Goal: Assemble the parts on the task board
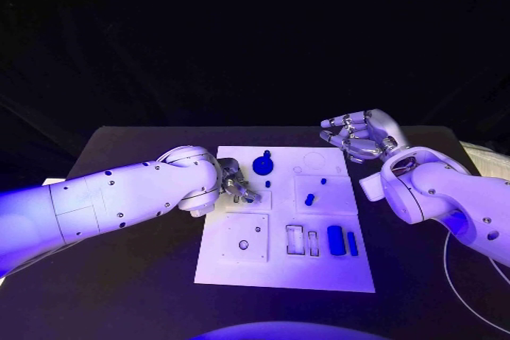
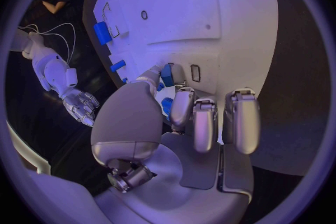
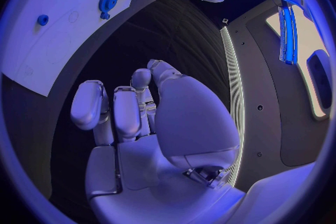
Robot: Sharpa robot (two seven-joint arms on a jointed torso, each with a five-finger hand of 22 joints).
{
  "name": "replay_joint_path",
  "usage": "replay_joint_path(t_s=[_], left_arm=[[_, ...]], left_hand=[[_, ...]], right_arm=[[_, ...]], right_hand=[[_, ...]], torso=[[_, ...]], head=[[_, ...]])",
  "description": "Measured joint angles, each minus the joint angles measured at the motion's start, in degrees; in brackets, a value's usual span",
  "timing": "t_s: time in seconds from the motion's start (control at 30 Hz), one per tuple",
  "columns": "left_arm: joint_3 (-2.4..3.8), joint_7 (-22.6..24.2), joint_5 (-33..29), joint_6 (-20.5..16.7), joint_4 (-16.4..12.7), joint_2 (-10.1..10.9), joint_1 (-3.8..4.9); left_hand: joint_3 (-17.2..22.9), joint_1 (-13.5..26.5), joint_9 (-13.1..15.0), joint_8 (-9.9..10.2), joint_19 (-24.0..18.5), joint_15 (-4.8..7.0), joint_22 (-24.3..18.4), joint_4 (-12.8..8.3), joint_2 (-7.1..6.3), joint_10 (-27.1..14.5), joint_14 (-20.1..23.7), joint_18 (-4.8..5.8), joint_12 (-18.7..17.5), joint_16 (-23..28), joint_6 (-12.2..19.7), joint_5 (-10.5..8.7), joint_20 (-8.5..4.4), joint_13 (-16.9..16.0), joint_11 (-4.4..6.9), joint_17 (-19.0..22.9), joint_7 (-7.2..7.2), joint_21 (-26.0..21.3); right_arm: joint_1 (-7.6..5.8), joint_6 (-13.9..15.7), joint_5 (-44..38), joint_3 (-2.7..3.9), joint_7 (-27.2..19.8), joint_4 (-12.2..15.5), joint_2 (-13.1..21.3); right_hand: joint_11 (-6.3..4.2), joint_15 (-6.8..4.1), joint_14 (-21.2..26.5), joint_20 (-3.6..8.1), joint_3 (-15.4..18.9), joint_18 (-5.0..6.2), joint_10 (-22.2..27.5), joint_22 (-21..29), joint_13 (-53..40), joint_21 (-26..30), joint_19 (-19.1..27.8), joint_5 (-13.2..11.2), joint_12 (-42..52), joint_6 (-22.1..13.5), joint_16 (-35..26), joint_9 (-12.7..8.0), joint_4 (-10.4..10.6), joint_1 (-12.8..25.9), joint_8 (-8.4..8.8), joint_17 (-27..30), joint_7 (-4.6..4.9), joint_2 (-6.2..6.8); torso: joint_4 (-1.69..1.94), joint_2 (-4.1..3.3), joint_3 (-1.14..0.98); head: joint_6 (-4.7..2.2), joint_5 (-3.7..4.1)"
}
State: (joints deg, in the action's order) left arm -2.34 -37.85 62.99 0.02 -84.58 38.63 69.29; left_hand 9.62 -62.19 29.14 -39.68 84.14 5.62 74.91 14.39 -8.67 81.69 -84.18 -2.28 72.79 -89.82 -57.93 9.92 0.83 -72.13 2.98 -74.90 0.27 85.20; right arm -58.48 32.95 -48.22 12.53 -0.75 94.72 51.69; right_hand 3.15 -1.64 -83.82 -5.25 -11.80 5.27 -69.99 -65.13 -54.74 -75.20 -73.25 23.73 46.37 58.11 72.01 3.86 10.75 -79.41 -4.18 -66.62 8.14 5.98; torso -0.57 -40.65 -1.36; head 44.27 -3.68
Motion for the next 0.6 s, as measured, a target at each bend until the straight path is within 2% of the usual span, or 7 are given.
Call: replay_joint_path(t_s=[0.2, 0.6], left_arm=[[0.0, -0.09, 0.05, 0.18, -0.27, 0.13, -0.01], [0.0, -0.24, 0.08, 0.66, -0.46, 0.18, 0.01]], left_hand=[[-0.89, -0.23, -0.08, 0.0, 0.0, 0.0, 0.0, 0.89, 0.23, 0.0, 0.0, 0.0, 0.24, 0.0, 0.0, 0.0, 0.0, -0.08, 0.0, 0.0, 0.0, 0.0], [-1.5, -0.23, -0.14, -0.21, 0.0, 0.0, 0.0, 1.19, 0.23, 0.0, 0.0, 0.01, 0.24, 0.0, 0.01, 0.0, 0.0, -0.18, 0.0, -0.04, 0.0, 0.0]], right_arm=[[0.12, 0.0, 0.01, -0.01, -0.01, -0.05, -0.06], [0.19, -0.01, 0.01, -0.02, -0.04, -0.1, -0.1]], right_hand=[[0.0, 0.15, -0.15, 0.0, 0.0, 0.0, 0.0, 0.0, 0.0, -0.02, 0.0, 0.0, 0.0, 0.0, 0.0, 0.0, 0.0, 0.0, 0.0, 0.0, 0.0, 0.0], [0.0, 0.14, -0.14, 0.0, 0.0, 0.0, 0.0, 0.0, 0.0, -0.02, 0.0, 0.0, 0.0, 0.0, 0.0, 0.0, 0.0, 0.0, 0.0, -0.01, 0.0, 0.0]], torso=[[0.01, 0.0, -0.01], [0.03, 0.03, -0.02]], head=[[0.03, 0.05], [-0.04, 0.09]])
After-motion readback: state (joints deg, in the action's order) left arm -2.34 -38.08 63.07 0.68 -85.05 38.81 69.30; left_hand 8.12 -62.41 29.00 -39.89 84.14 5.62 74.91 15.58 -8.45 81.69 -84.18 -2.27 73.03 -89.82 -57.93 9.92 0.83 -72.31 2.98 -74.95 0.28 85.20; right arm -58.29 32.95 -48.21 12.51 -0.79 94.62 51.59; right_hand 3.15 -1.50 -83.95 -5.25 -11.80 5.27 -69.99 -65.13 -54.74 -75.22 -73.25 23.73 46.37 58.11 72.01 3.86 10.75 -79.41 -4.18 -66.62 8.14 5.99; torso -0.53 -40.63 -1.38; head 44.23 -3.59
